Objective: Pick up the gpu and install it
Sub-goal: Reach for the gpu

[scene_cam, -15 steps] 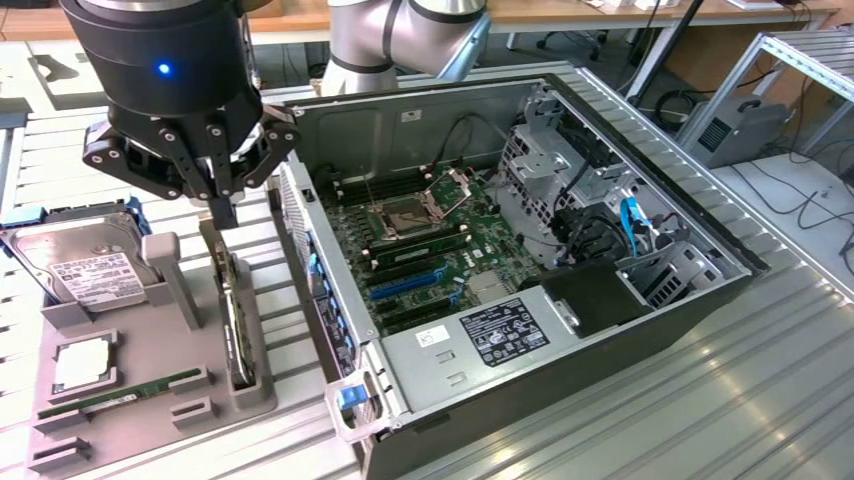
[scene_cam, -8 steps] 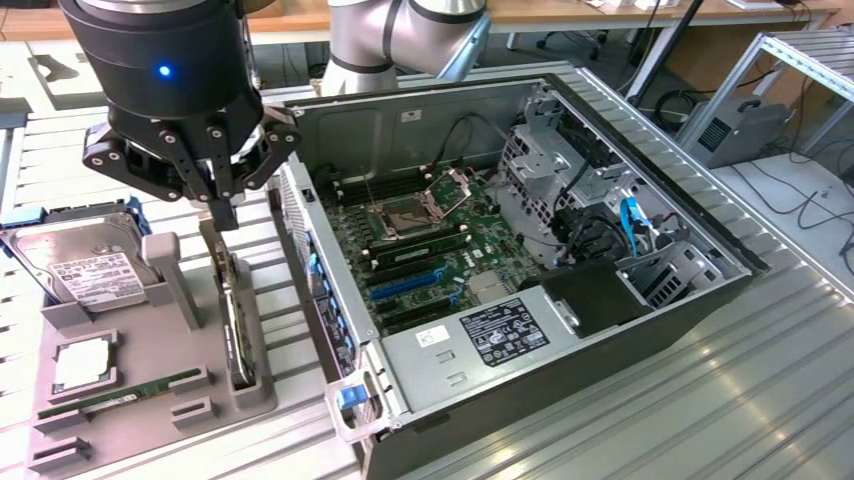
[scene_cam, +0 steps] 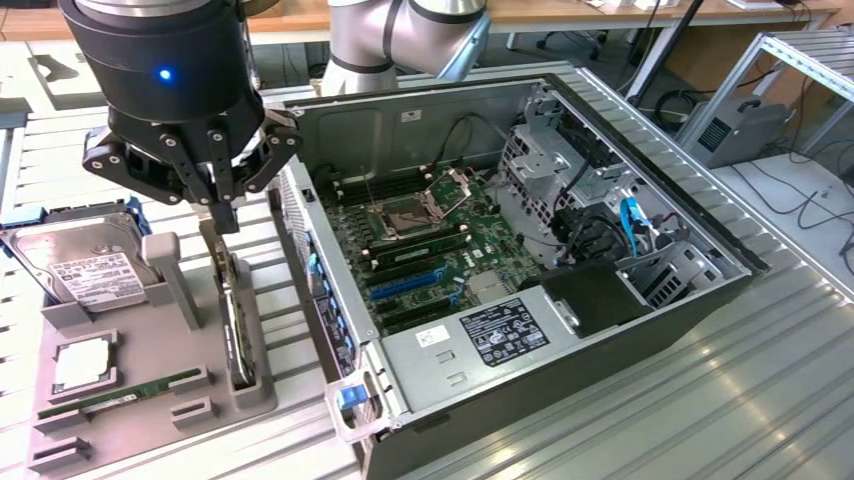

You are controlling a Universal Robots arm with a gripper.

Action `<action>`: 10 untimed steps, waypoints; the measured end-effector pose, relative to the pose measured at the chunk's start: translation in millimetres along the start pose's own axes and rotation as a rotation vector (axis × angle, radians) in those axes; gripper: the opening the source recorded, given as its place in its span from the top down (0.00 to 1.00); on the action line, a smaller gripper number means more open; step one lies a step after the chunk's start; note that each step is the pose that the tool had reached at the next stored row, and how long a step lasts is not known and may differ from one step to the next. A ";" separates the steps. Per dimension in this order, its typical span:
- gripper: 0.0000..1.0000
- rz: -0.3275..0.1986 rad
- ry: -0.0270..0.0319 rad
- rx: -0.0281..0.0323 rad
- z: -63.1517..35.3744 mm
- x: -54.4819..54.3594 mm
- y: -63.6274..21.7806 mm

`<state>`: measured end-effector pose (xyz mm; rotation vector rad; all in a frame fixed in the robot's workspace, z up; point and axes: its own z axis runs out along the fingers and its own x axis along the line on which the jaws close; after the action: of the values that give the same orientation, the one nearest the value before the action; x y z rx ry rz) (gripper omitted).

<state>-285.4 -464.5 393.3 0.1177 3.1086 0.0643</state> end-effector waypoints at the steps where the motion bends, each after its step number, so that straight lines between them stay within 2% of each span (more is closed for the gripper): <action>1: 0.89 0.000 0.0000 0.0000 0.0 0.0 -0.3; 10: 0.89 0.000 0.0000 0.0001 -0.1 -0.2 -3.2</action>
<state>-285.4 -467.7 393.3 0.1177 3.1086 0.0642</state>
